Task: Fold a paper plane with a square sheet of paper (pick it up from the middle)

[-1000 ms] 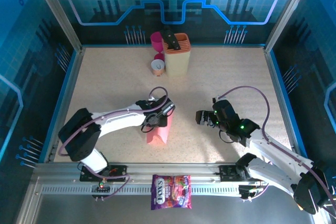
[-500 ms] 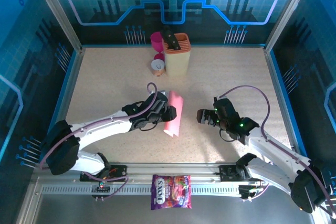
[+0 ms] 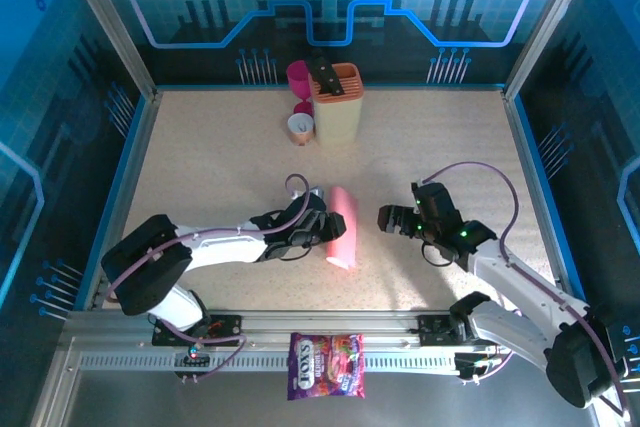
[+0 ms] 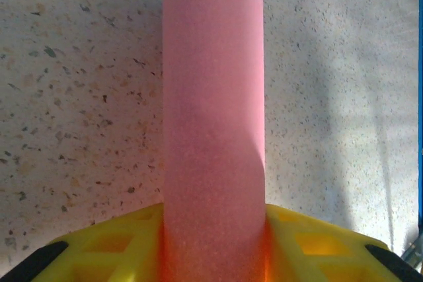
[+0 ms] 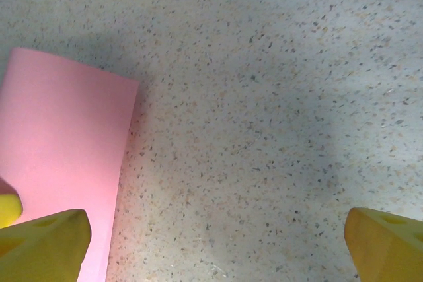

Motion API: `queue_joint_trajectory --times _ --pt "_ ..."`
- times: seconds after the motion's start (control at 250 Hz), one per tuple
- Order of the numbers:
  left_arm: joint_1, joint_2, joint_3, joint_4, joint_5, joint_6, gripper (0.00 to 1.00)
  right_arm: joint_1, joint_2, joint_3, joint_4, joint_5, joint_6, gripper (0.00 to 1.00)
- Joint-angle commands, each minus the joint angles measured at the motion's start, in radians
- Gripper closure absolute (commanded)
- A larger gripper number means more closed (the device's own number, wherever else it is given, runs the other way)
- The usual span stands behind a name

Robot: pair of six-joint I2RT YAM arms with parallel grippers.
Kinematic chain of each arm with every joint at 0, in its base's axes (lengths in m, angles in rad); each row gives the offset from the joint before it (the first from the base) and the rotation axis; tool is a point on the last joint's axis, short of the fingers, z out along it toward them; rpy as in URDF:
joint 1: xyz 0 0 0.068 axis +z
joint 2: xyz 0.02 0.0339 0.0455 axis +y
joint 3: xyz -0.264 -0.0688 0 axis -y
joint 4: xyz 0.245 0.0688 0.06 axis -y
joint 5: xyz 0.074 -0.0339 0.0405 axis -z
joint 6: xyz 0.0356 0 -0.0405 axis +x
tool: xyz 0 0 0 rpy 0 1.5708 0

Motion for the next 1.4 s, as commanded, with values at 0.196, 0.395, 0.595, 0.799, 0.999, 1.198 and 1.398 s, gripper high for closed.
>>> queue_joint_trajectory --times 0.196,0.395,0.595,0.799,0.999,1.198,1.398 --pt "-0.005 0.038 -0.032 0.005 -0.094 0.017 0.54 -0.017 0.053 0.010 0.029 -0.134 -0.036 0.01" --pt "-0.004 0.061 -0.029 -0.048 -0.157 0.059 0.45 -0.017 0.106 0.007 0.073 -0.219 -0.019 0.01" --pt "-0.002 0.038 -0.020 -0.107 -0.198 0.109 0.34 -0.010 0.153 0.012 0.121 -0.277 0.005 0.01" --pt "0.003 -0.019 -0.017 -0.172 -0.249 0.170 0.28 0.002 0.194 0.023 0.149 -0.291 0.018 0.01" --pt "0.035 -0.046 -0.028 -0.198 -0.247 0.219 0.26 0.015 0.228 0.031 0.185 -0.318 0.047 0.01" --pt "0.057 -0.042 -0.045 -0.188 -0.228 0.248 0.26 0.050 0.269 0.060 0.189 -0.316 0.065 0.03" --pt "0.058 -0.040 -0.062 -0.178 -0.221 0.263 0.26 0.078 0.316 0.074 0.218 -0.307 0.098 0.07"
